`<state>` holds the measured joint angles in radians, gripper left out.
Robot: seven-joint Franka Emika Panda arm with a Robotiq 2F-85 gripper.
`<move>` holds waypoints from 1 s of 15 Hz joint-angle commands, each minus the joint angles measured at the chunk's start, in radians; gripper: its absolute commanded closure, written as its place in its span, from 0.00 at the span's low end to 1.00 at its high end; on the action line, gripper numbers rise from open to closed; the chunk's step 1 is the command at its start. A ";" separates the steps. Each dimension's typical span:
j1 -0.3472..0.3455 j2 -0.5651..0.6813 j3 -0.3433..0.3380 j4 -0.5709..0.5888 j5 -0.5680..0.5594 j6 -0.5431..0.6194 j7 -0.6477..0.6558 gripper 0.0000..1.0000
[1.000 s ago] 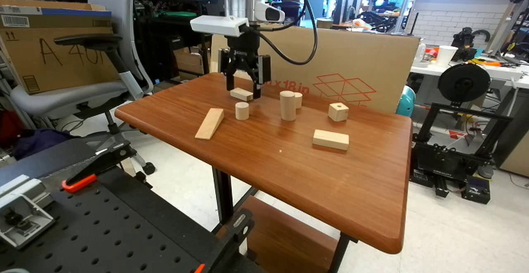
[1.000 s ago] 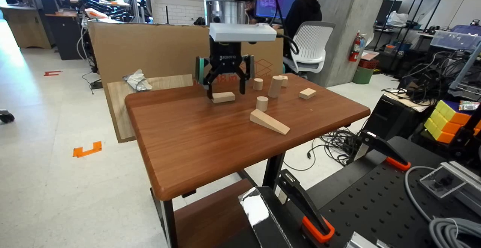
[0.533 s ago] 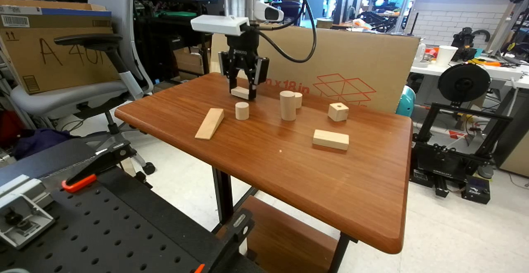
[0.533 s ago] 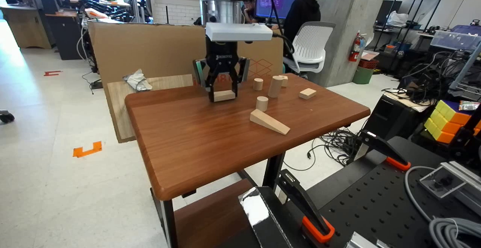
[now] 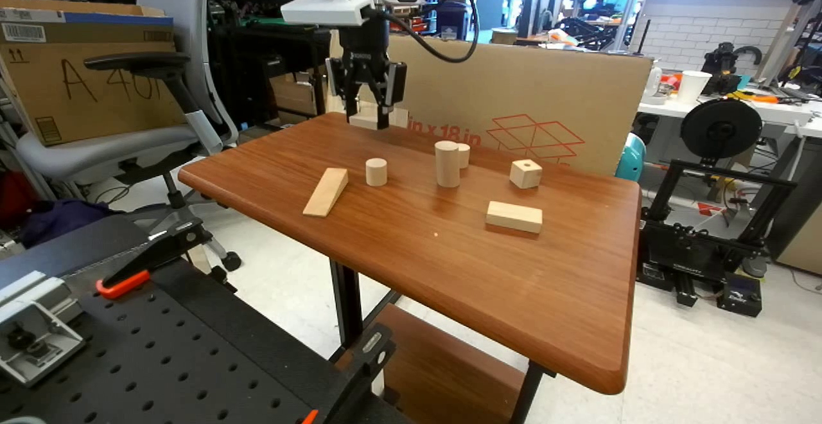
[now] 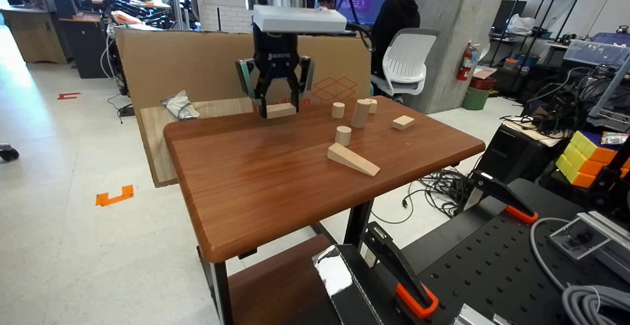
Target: Move the rectangle to the right
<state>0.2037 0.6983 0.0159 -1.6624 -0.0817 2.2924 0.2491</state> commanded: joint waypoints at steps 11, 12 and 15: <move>-0.009 -0.513 -0.036 -0.513 -0.212 0.074 0.038 0.58; -0.026 -0.538 -0.037 -0.543 -0.211 0.083 0.031 0.58; -0.082 -0.598 -0.045 -0.626 -0.201 0.124 0.013 0.58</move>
<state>0.1684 0.1868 -0.0231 -2.1766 -0.2670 2.3515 0.2724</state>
